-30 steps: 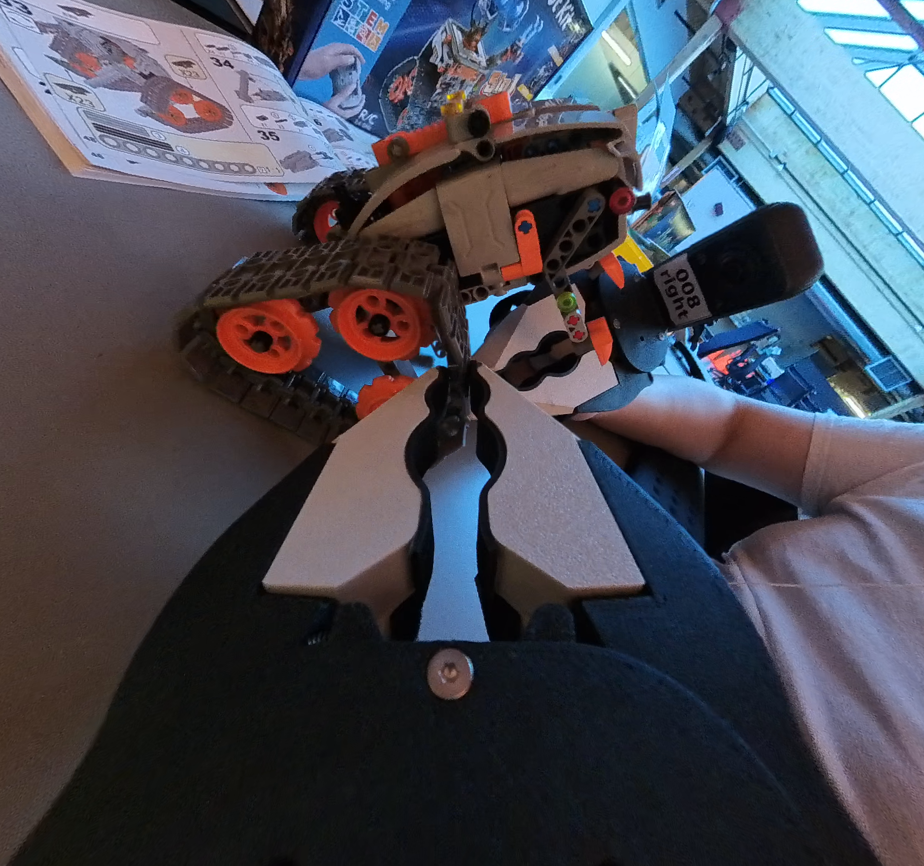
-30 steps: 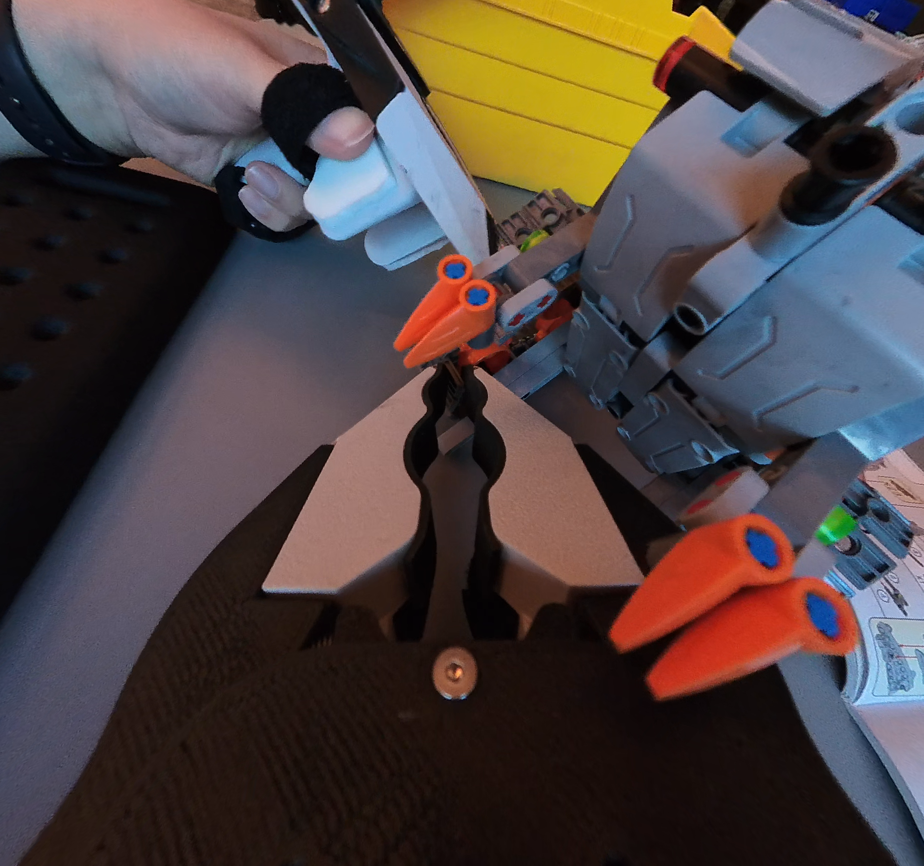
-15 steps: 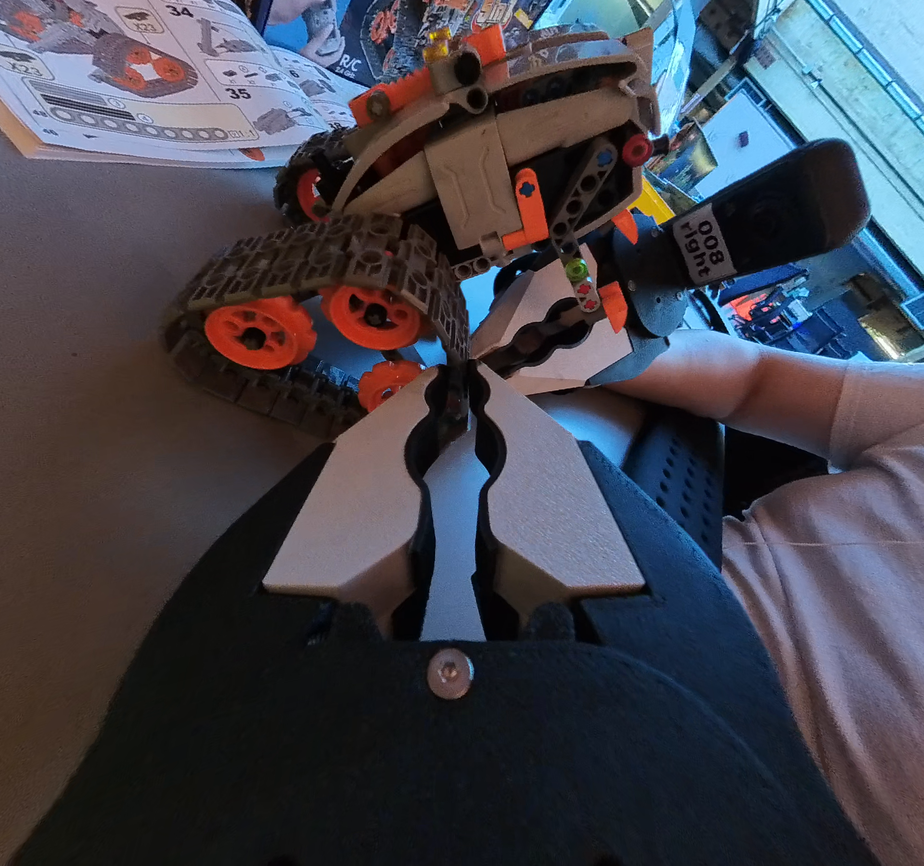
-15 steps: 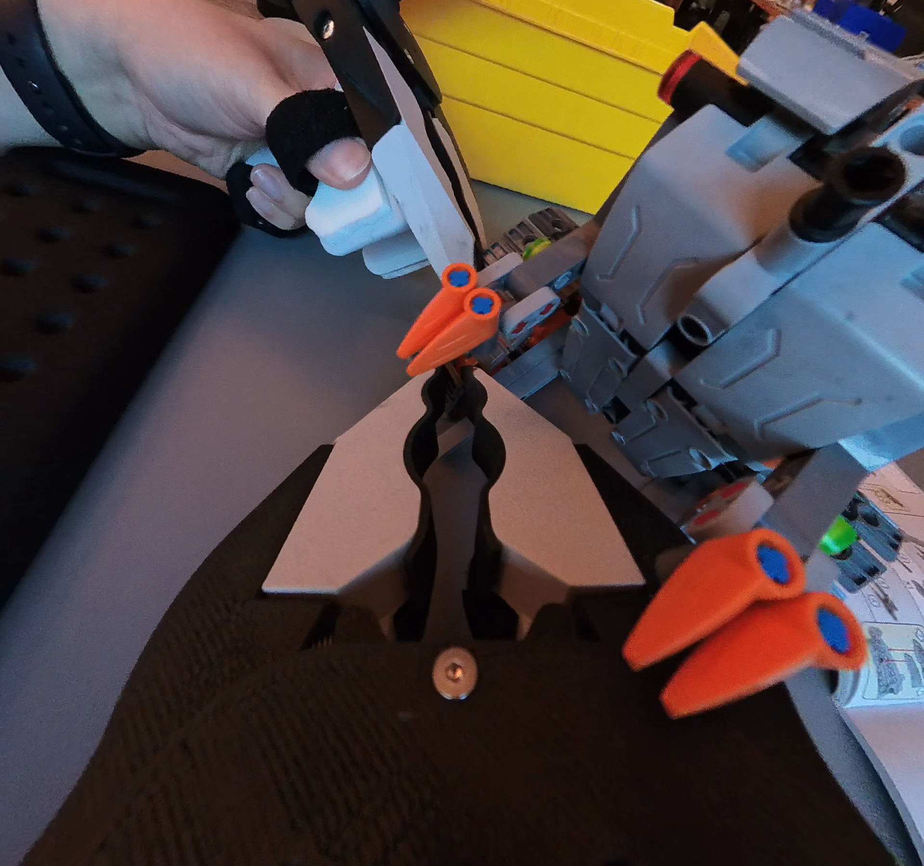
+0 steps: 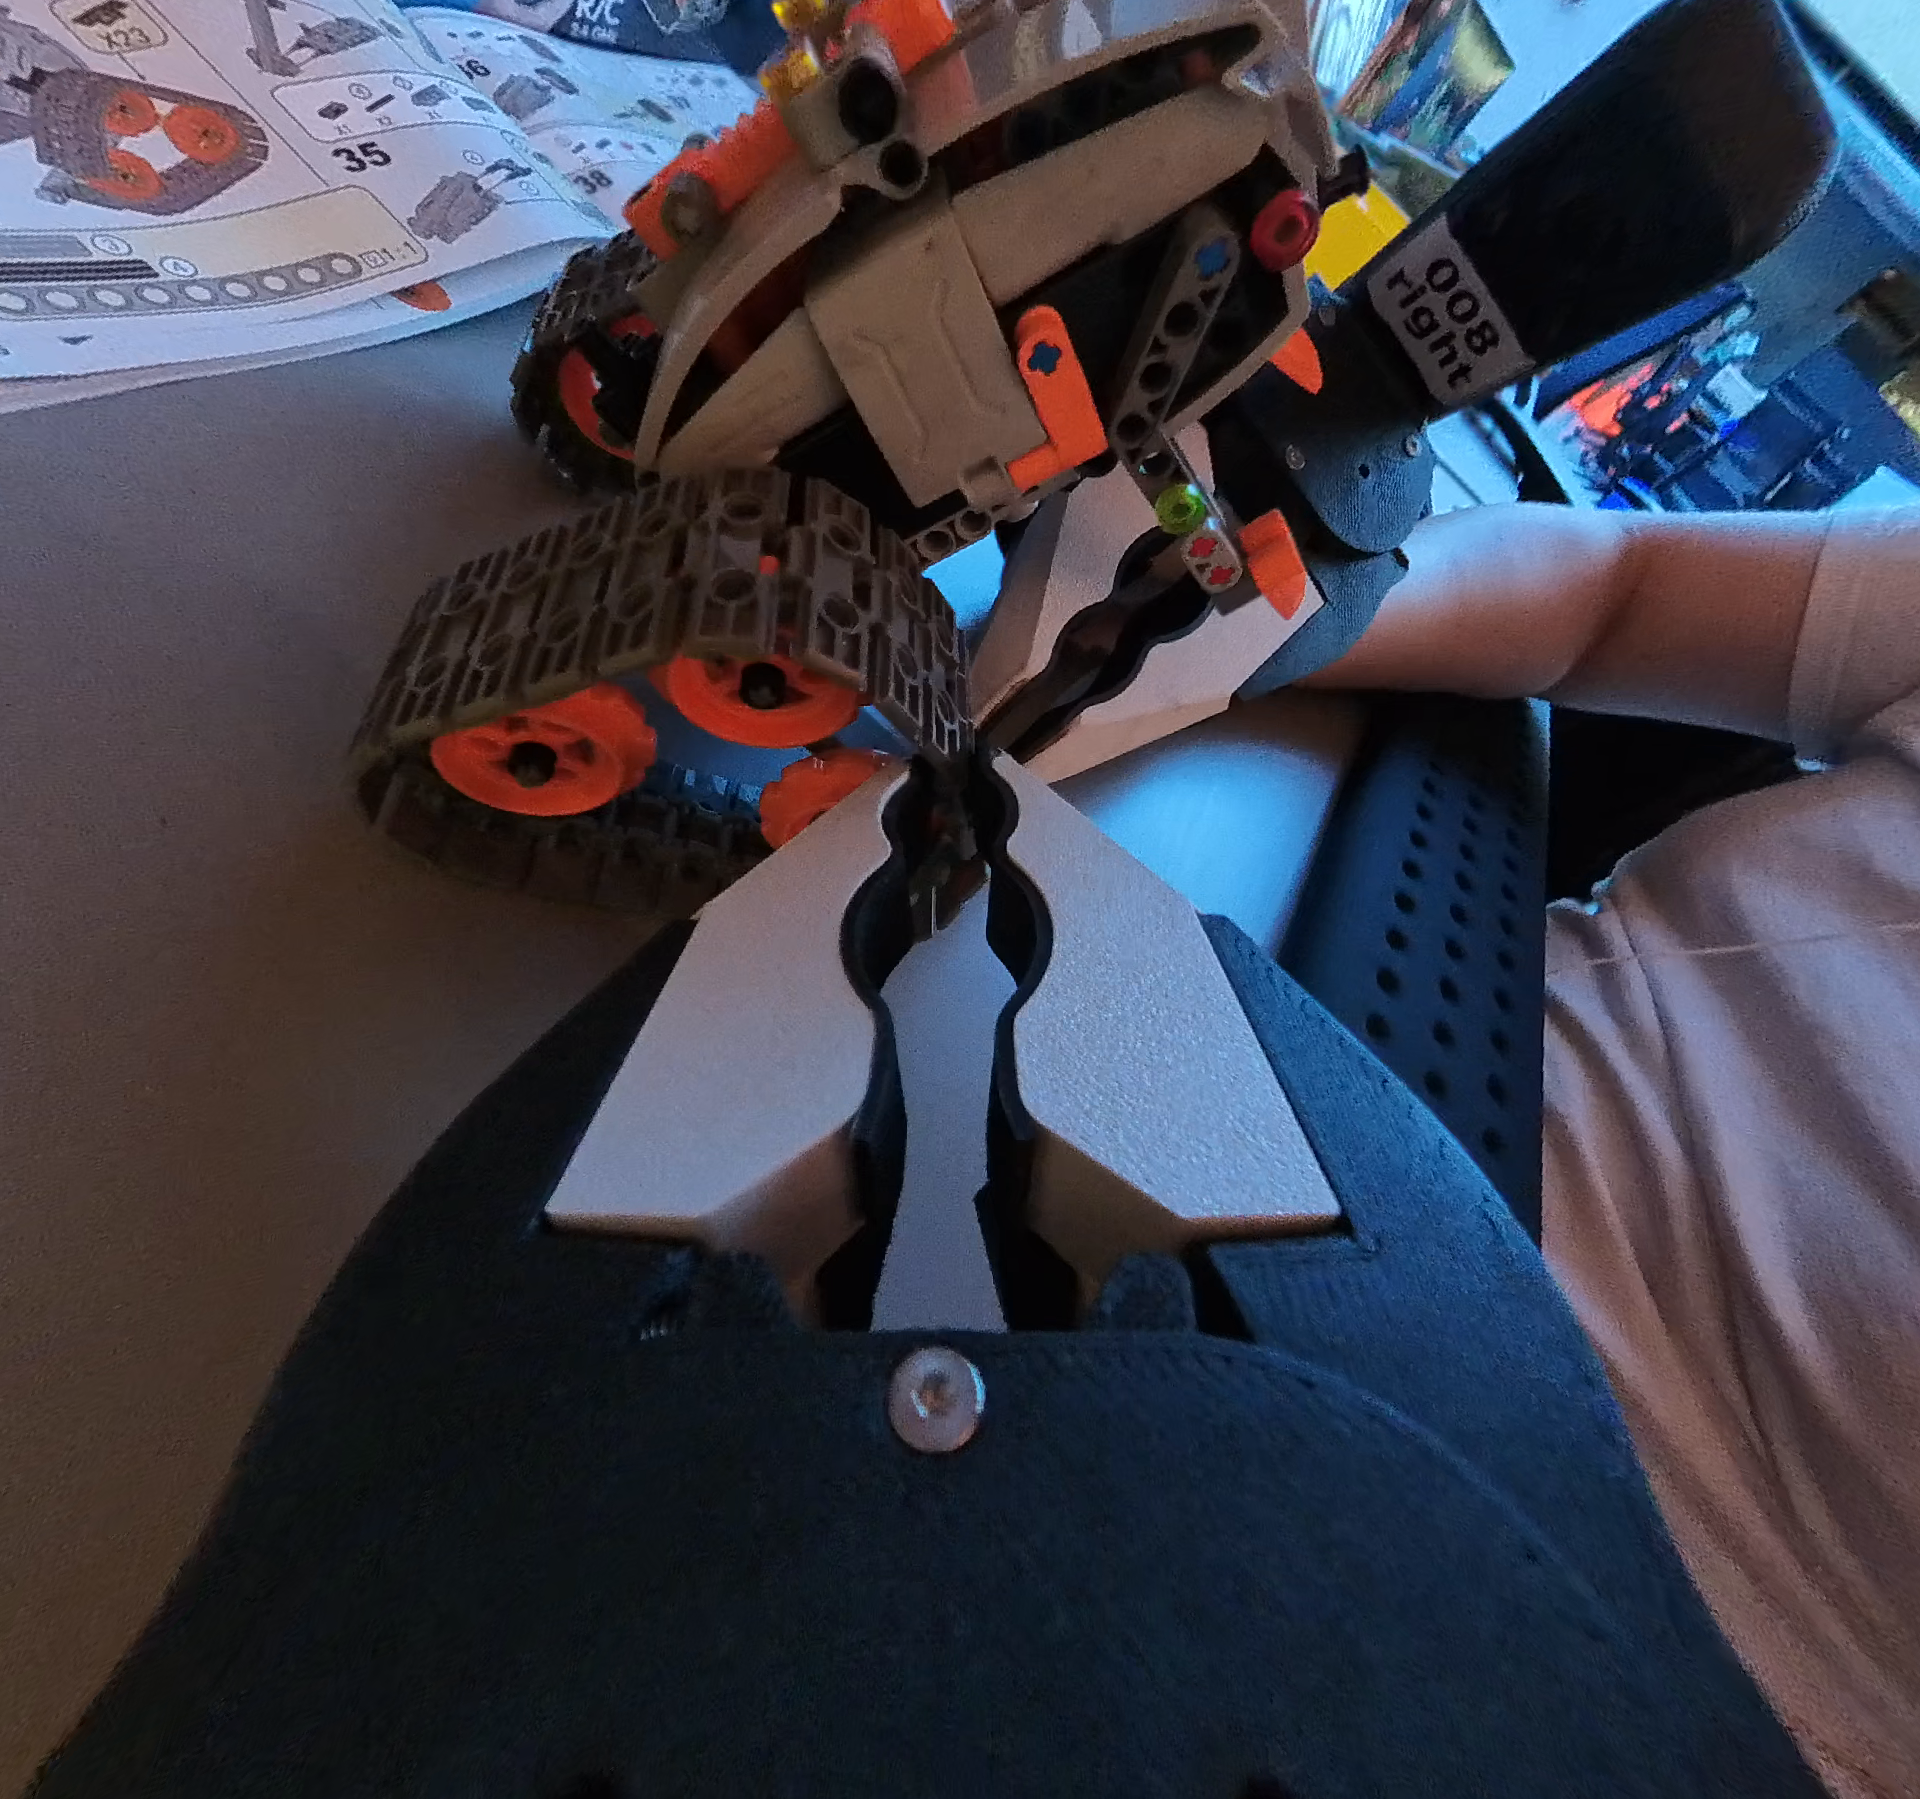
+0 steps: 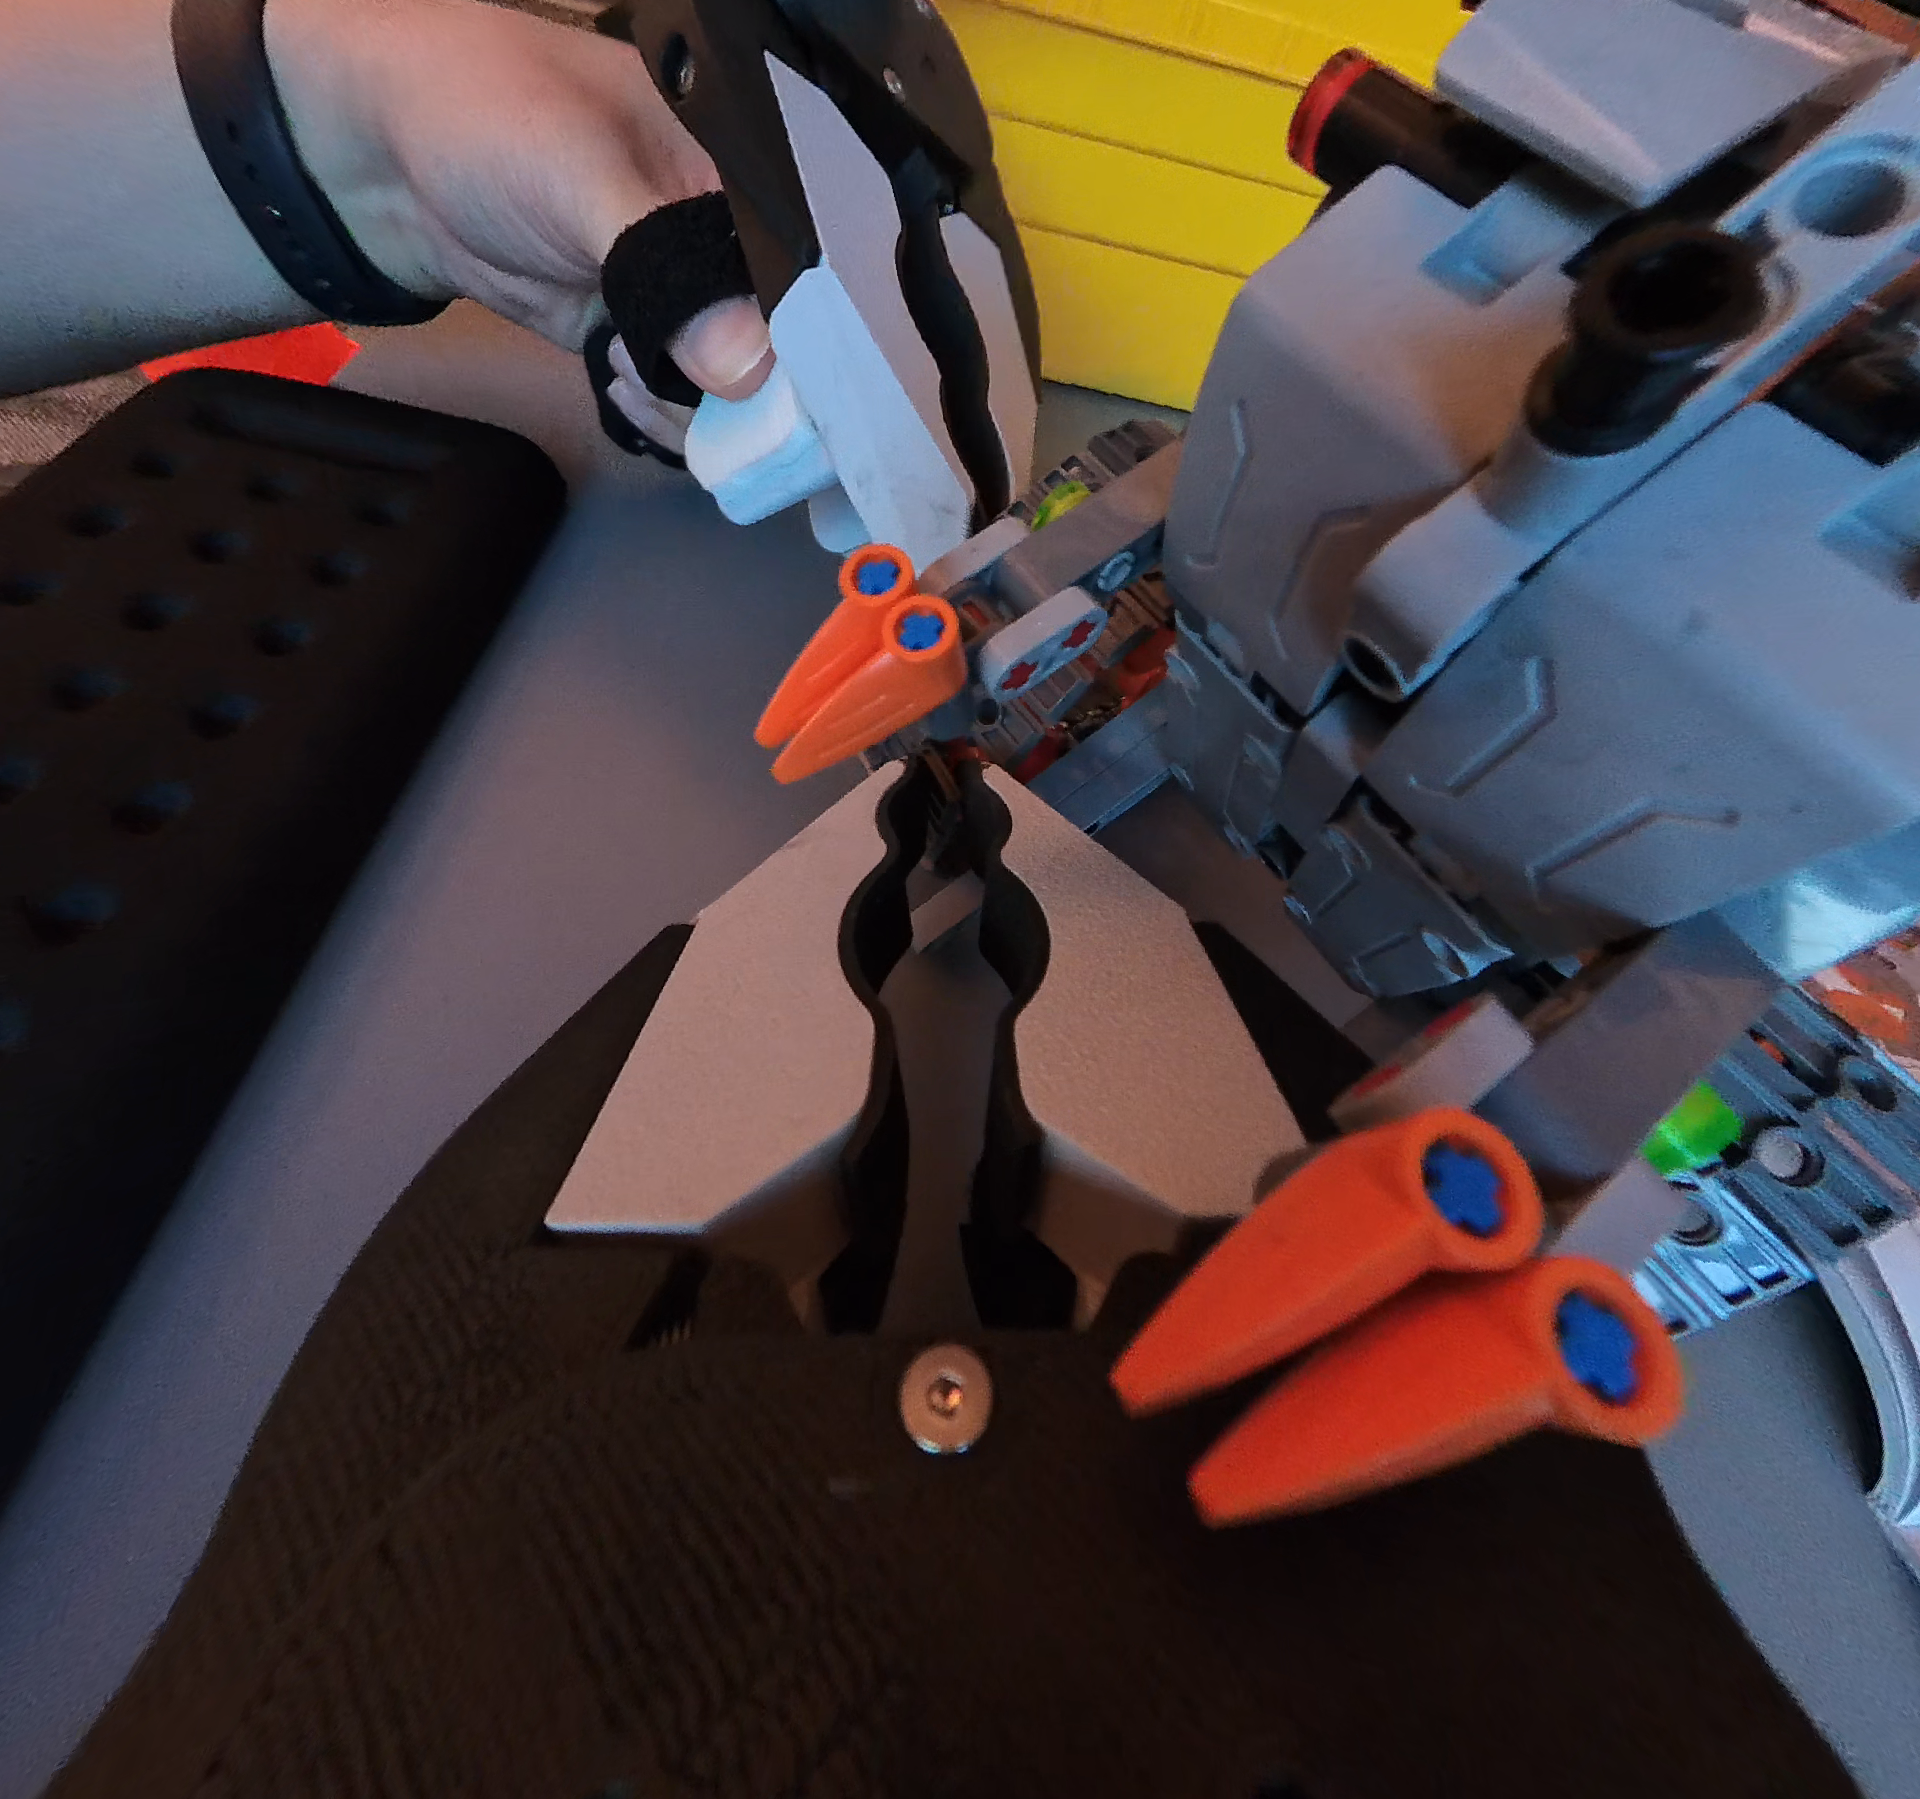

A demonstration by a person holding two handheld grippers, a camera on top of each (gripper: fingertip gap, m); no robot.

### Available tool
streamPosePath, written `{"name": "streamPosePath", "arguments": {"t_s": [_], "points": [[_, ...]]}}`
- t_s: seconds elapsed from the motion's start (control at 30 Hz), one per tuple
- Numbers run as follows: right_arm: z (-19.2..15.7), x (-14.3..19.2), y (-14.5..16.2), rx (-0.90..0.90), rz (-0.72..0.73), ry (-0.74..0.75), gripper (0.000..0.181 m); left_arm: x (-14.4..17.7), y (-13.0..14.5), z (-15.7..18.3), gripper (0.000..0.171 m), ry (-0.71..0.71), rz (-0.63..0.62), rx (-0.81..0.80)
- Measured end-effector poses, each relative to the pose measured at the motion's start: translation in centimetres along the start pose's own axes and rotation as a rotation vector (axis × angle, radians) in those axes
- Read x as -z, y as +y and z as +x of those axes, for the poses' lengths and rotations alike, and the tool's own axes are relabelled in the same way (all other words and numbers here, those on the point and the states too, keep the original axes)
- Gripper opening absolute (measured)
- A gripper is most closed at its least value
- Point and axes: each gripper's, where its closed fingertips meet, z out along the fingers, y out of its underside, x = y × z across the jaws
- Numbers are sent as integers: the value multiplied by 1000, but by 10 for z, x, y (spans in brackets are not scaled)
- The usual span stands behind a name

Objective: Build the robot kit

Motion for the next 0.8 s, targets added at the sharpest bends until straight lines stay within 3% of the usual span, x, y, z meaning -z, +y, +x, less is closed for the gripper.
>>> {"name": "streamPosePath", "arguments": {"t_s": [0.5, 0.8], "points": [[1, -4, -1, -15, -19, 66, 9, 5, 4, -2, 6, -30, -120, -65], [-1, -6, 1, -45, -35, 43, 9, 4, 9, -1, 6, -44, -117, 13]]}}
